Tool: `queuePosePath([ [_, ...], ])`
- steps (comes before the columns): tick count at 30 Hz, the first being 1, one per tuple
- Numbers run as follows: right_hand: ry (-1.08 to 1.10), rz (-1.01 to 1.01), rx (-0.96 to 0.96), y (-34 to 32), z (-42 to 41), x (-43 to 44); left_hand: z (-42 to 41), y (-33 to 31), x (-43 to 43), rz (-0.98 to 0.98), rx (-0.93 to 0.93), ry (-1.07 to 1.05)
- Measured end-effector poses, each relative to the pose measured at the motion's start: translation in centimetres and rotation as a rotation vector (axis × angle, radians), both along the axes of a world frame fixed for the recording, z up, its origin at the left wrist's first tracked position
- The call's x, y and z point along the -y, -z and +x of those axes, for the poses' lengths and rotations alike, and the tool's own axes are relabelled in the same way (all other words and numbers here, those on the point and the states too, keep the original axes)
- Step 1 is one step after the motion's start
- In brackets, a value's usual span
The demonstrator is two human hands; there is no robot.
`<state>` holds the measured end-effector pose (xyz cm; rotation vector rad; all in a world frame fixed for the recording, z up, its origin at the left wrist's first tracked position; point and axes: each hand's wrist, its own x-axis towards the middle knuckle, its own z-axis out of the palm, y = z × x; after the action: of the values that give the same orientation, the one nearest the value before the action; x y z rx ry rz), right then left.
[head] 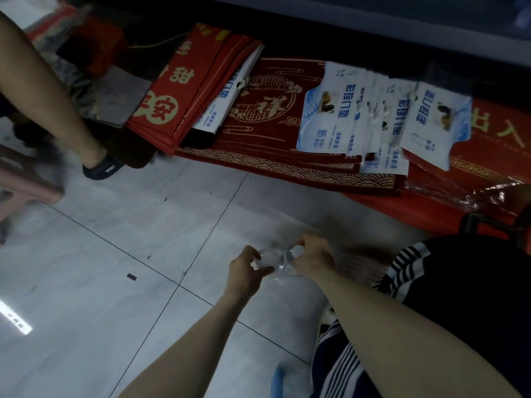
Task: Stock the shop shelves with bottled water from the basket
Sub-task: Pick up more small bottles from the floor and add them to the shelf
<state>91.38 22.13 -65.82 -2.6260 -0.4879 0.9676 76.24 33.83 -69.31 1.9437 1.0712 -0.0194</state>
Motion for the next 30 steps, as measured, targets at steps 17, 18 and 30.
queuePosePath([
  [17,0.046,0.157,0.085,-6.2,0.5,0.2,2.5,-4.6,-1.1,0.08,-0.026,0.32],
  [18,0.023,0.169,0.085,-7.4,0.9,0.0,2.9,-5.5,-1.7,0.076,-0.004,0.356],
  [30,-0.015,0.362,0.303,-25.8,9.7,2.9,11.1,-25.5,-4.6,0.194,0.469,0.512],
])
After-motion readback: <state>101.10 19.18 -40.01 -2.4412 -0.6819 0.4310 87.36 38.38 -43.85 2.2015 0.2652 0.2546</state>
